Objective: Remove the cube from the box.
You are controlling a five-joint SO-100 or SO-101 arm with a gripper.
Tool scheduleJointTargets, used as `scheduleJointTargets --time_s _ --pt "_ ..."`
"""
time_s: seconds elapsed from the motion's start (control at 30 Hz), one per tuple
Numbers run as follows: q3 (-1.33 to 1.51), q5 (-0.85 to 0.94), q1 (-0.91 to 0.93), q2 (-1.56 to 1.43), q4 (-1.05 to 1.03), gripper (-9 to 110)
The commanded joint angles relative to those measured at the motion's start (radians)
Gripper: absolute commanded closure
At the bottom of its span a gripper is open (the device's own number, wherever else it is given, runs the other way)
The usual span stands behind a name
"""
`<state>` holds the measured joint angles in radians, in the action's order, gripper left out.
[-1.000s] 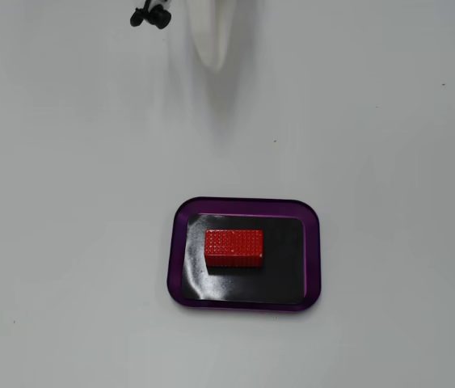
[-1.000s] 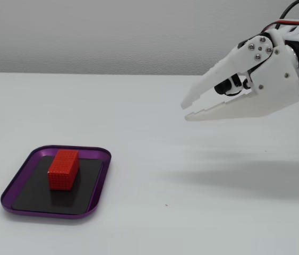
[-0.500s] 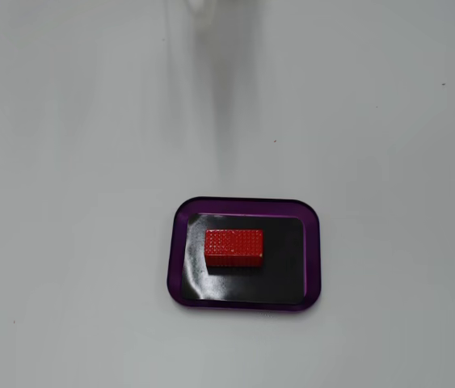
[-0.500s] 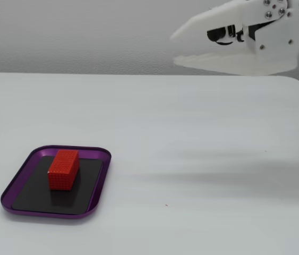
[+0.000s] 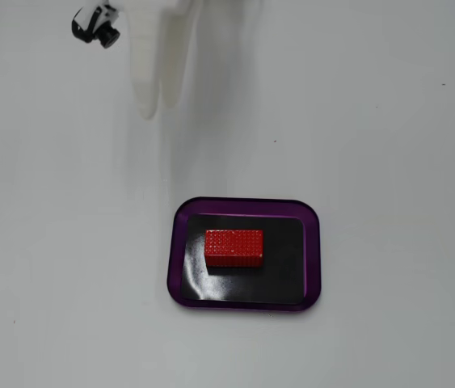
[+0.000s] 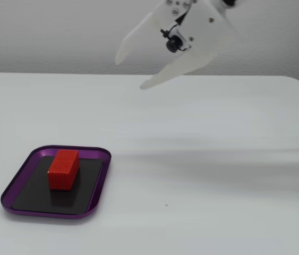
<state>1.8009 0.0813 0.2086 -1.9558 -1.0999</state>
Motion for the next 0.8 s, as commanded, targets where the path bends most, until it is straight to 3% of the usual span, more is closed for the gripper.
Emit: scheduleJointTargets --time_s 0.0,0.2,0.33,0.77 --pt "-0.354 0.002 -0.052 0.227 -0.126 87" --pt "-0.698 -0.006 -0.132 0.586 -0.235 86" --pt "-0.824 -0.006 -0.164 0.736 -0.295 80" --pt "-0.841 -0.006 -0.155 0.845 -0.233 75"
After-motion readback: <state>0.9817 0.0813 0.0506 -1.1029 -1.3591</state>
